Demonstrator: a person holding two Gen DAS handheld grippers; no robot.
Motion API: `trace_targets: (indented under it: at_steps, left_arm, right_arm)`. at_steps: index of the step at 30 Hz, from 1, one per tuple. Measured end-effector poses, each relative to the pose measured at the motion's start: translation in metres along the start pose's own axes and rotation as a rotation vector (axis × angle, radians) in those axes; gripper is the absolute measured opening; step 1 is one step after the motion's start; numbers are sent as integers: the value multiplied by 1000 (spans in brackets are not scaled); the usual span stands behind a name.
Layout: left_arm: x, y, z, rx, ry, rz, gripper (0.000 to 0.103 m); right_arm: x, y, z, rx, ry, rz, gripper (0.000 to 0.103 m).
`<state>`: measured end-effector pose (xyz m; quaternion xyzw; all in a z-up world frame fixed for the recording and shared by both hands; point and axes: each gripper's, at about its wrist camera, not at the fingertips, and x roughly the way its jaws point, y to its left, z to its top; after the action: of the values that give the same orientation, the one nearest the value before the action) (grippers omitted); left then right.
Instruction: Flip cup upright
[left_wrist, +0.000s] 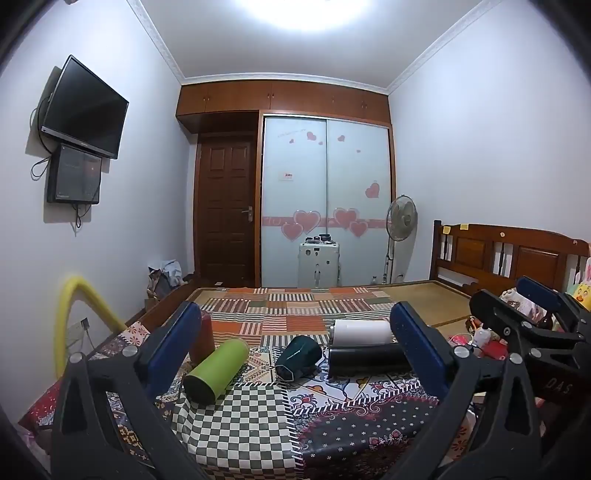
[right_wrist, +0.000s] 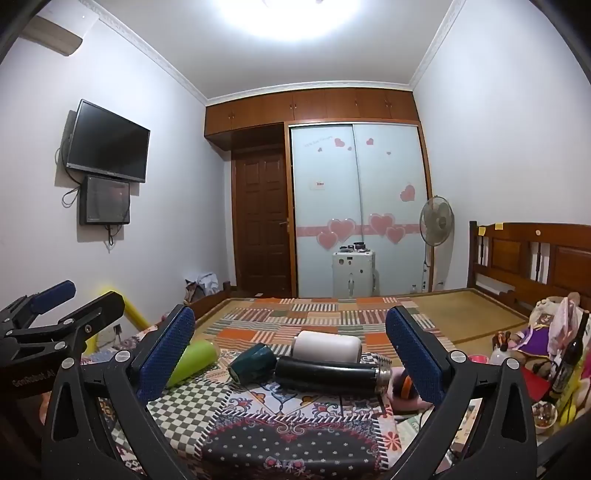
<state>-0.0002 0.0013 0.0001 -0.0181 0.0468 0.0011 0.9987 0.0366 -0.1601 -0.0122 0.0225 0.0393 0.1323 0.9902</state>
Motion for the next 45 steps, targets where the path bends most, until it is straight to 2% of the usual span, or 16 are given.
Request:
trace_targets:
  at_steps: [45]
  left_arm:
    - [-3, 5, -2, 20, -10, 33, 103]
  right_arm:
    - [5, 14, 3, -14, 4, 38, 103]
